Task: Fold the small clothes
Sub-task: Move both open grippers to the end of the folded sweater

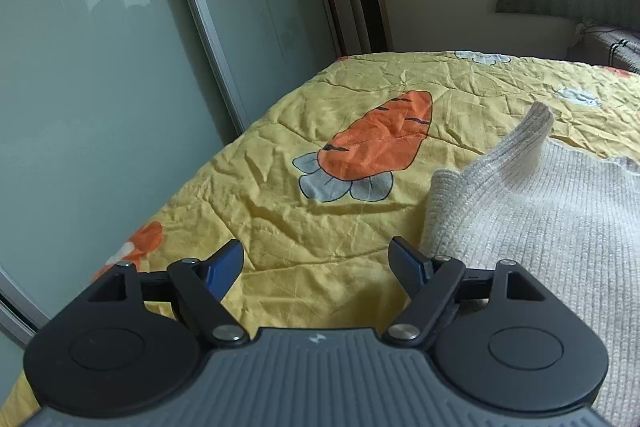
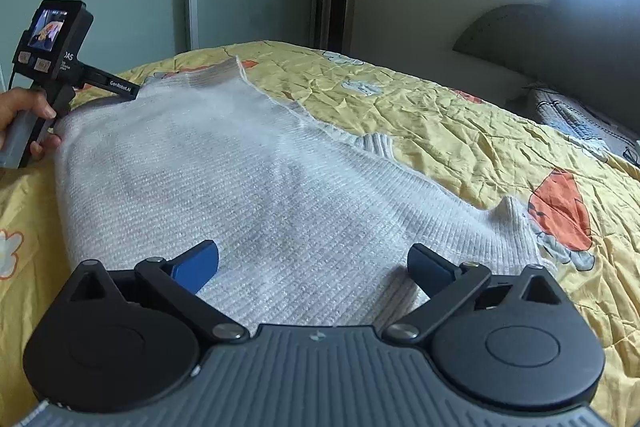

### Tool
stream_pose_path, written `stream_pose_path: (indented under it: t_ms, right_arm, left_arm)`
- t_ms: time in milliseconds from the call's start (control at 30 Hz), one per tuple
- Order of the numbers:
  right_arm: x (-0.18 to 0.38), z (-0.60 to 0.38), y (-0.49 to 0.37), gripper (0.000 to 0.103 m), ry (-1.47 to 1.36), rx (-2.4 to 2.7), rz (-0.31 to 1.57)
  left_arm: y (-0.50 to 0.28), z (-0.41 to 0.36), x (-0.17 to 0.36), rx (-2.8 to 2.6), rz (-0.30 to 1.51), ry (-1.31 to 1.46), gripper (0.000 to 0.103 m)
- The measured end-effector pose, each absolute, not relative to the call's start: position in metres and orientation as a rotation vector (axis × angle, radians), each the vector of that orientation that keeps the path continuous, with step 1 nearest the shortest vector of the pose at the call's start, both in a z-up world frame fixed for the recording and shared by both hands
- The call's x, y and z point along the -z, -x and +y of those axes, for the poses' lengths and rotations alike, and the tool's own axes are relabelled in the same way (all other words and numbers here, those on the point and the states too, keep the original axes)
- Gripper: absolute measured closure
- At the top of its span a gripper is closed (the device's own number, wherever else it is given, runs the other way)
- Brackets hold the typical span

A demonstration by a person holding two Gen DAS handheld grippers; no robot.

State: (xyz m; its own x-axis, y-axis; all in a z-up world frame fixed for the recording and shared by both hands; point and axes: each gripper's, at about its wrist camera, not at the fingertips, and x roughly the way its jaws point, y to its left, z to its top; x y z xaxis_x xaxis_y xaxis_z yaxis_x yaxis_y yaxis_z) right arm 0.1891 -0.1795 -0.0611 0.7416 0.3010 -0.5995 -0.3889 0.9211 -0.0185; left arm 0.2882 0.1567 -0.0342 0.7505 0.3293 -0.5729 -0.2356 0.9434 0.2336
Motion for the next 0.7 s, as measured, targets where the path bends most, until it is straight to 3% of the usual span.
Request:
stream_pose_path:
  t_ms: [100,200,533,700]
  right_arm:
    - [0.065,-0.176,-0.190,0.002,0.148,-0.365,0.587]
    - [0.065,-0.180,-0.196,0.016,0.179,-0.300,0.589]
    - [0.039,-0.212,-0.202,0.016,0.370,-0.133,0.581]
    - [0.043,-0.229,-0.208,0.014,0.337,-0.122,0.618]
  left_arm:
    - [-0.287,0.159,0.034,-0.308,0.647,-0.128,0.024]
    - [-0.284,0.157,0.032,-0.332,0.634,-0.147,0.024]
    - [-0.252,0.170,0.022,-0.292,0.727,-0.015,0.023]
    - [-0.231,0.165,0.025,-0.280,0.743,0.010,0.024]
